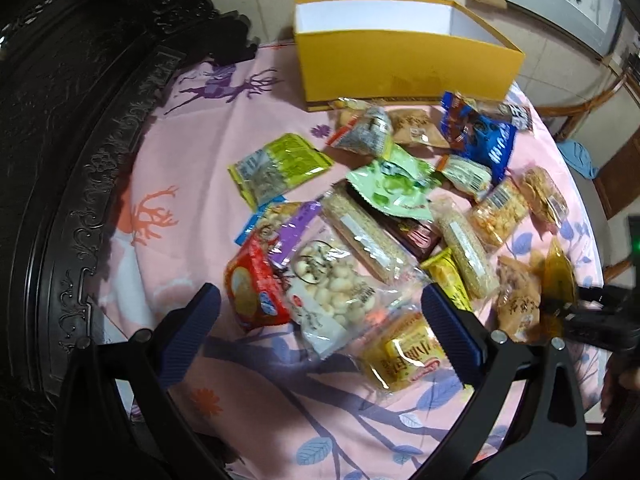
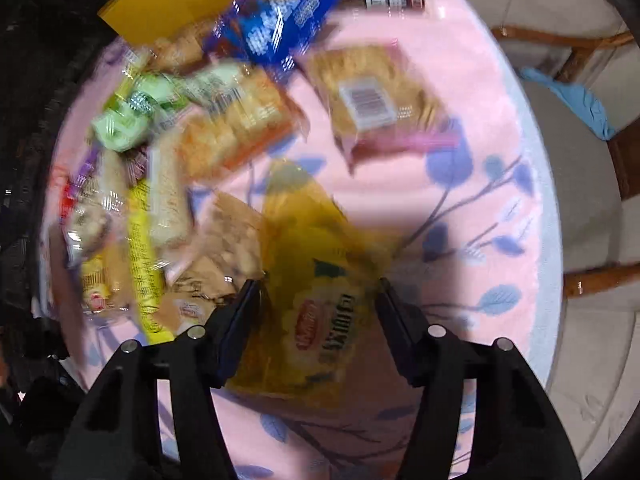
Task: Organize snacks
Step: 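Grasp the yellow bread bag with the right gripper while the left gripper grasps the white round-logo bag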
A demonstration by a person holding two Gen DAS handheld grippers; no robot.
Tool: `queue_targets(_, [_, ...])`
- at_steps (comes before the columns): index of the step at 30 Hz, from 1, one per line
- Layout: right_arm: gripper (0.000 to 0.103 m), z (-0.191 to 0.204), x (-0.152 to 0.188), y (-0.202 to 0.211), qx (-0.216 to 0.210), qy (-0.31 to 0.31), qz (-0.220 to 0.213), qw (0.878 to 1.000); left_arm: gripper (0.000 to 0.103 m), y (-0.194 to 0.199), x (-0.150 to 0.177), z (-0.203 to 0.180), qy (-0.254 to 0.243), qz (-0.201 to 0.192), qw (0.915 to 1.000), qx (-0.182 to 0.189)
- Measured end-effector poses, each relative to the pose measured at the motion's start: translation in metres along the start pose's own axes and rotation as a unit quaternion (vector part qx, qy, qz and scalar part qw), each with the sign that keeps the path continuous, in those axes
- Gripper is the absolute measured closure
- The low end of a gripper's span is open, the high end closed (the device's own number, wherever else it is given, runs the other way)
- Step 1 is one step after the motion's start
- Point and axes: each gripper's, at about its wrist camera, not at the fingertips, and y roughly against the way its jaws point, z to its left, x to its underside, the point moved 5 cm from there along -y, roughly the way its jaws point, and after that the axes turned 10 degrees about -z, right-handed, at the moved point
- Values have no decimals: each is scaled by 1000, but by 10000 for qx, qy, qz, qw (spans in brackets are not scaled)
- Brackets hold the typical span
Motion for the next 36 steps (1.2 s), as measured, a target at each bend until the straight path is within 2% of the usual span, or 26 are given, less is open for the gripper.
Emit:
queue_targets(2, [48, 7, 1, -4, 301, 275, -148, 9991, 2, 1, -2, 11, 153, -50, 9999, -37])
queue_targets(3, [61, 8, 1, -5, 431, 386, -229, 9981, 2, 1, -2, 16, 209, -62, 9997, -58])
queue_targets(4, [64, 7, 2, -6, 455, 416, -340, 9975, 2, 0, -1, 23, 245, -63, 9996, -90])
queue_targets(6, [65, 1, 3, -5, 276, 234, -430, 9984, 2, 0, 0, 31, 243, -55, 9996, -166])
queue_targets(9, [65, -2, 0, 4, 260, 266, -682, 9970, 2, -2, 5, 42, 197, -2, 9995, -254])
queue_targets(14, [65, -4, -1, 3, 78, 202, -707, 9973, 2, -21, 12, 24, 73, 253, 9996, 73])
queue_targets(19, [65, -7, -2, 5, -2, 160, -616, 9980, 2, -60, 19, 5, 6, 697, 9969, -354])
queue_targets(21, [65, -6, 2, 16, 13, 150, -628, 9979, 2, -71, 23, 5, 208, 917, 9944, -491])
queue_targets(23, [65, -9, 11, 25, 20, 135, -624, 9980, 2, -78, 24, 3, 421, 942, 9933, -520])
queue_targets(29, [65, -10, 19, 33, 42, 303, -487, 9983, 3, -87, 27, -17, 621, 1137, 9860, -1048])
queue_targets(33, [64, 2, 18, 31, 118, 491, -384, 9980, 3, -85, 35, -24, 806, 1201, 9838, -1063])
queue_targets(35, [64, 7, 15, 32, 177, 584, -339, 9976, 7, -95, 45, -17, 1110, 1456, 9790, -897])
queue_targets(36, [64, 11, 13, 32, 198, 617, -341, 9973, 11, -97, 47, -9, 1406, 1419, 9774, -696])
